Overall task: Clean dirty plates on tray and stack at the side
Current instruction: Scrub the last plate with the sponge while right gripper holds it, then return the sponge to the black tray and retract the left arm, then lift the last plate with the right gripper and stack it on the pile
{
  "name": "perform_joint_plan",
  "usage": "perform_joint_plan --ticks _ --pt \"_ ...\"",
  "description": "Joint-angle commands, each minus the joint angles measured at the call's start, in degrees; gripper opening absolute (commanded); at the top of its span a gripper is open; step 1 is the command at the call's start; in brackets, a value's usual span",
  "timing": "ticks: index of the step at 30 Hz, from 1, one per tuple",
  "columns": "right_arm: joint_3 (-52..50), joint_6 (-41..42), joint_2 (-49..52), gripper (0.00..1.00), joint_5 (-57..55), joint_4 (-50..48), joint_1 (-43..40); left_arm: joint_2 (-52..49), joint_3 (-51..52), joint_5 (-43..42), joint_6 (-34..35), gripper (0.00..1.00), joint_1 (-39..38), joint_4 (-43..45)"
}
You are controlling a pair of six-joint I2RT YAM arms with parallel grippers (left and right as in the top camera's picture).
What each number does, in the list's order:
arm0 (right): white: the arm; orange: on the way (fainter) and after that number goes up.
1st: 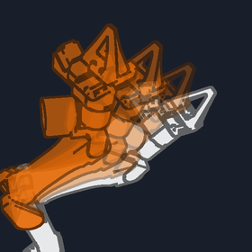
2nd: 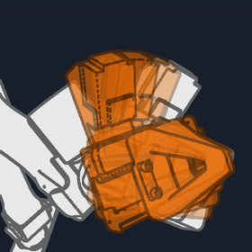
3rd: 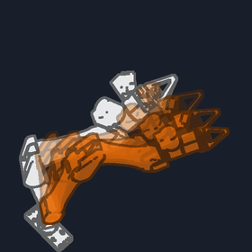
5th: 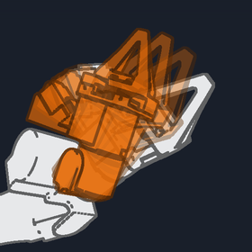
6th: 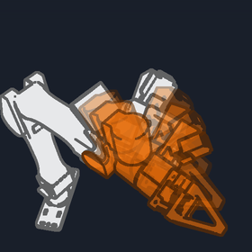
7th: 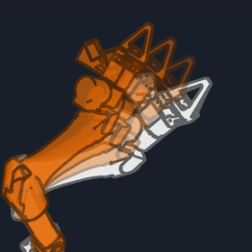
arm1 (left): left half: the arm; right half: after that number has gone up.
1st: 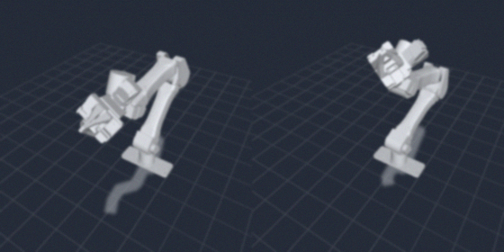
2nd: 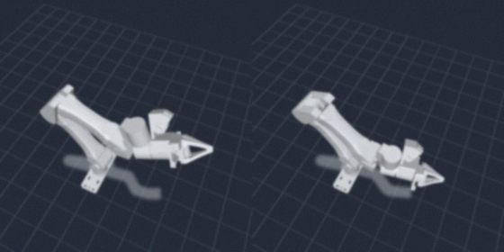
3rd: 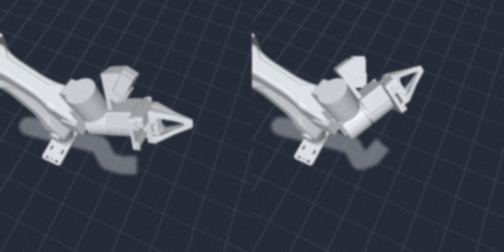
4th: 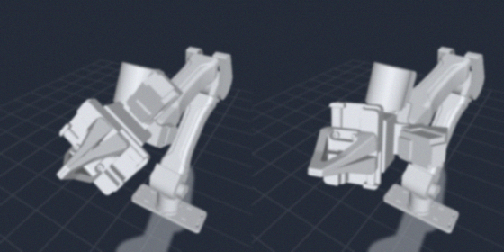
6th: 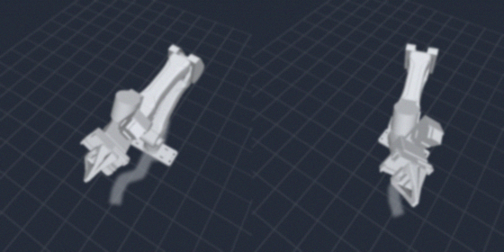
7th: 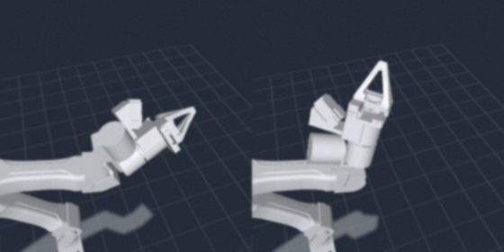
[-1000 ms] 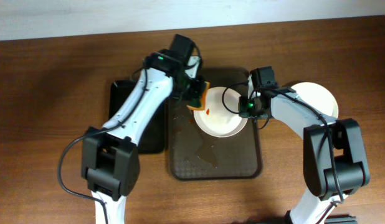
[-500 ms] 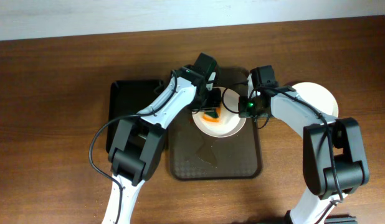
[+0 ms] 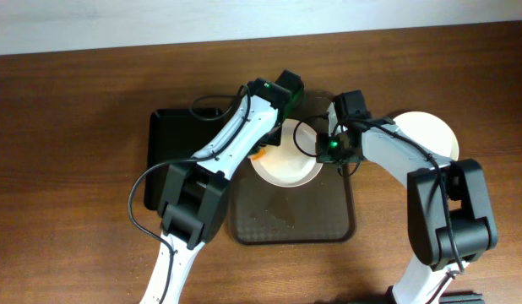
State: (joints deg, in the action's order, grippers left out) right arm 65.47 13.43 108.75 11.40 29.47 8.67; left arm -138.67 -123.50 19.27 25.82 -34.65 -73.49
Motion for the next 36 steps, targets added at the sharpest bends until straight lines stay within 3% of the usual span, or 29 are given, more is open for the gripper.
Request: perform_joint_plan --ticks 1,3,8,11,13,16,19,21,23,26,32,36 --pt "-0.3 0.6 1.5 0.04 -6.1 1.4 -1.2 -1.1 -5.5 14.9 0.3 0.0 2.4 -5.7" --pt "-0.3 0.6 1.5 0.04 -6.1 1.4 -1.2 -1.0 -9.8 14.1 0.5 0.0 3.5 -10.6" --pt "-0.3 0.5 1.5 0.04 -5.9 1.9 -1.2 2.4 -20.1 0.1 -0.4 0.0 12.4 -22.9" --pt "-0.3 0.5 1.5 0.04 -5.9 2.1 -1.2 3.7 -19.5 -17.0 -11.3 0.0 20.9 -23.2" --pt "-0.3 0.5 1.5 0.04 -5.9 2.0 -1.2 3.7 -14.8 -17.4 -12.7 0.0 24.1 -21.2" --pt "-0.3 0.5 1.5 0.04 -5.9 2.1 -1.2 3.7 -4.2 -17.4 -13.6 0.19 25.0 -12.0" --pt "-0.3 0.3 1.5 0.04 -5.9 2.1 -1.2 4.1 -2.1 -17.4 -13.6 0.39 25.2 -11.2" --pt "-0.3 0.3 1.5 0.08 -5.9 2.1 -1.2 7.0 -3.2 -18.6 -13.6 0.77 26.0 -12.3" --pt "-0.1 -2.4 1.4 0.04 -5.1 2.1 -1.2 13.3 -3.5 -19.1 -13.7 0.99 28.0 -13.5" --pt "4.1 -7.4 0.9 0.04 -3.4 6.7 -1.2 23.8 -3.5 -19.1 -13.8 1.0 31.7 -14.0" --pt "27.2 -11.4 0.2 0.04 3.0 22.4 3.1 37.3 -3.5 -18.9 -13.7 1.0 38.8 -15.3" --pt "33.5 -11.5 0.3 0.04 2.9 18.7 12.4 37.8 -3.5 -18.9 -13.7 1.0 38.8 -15.9"
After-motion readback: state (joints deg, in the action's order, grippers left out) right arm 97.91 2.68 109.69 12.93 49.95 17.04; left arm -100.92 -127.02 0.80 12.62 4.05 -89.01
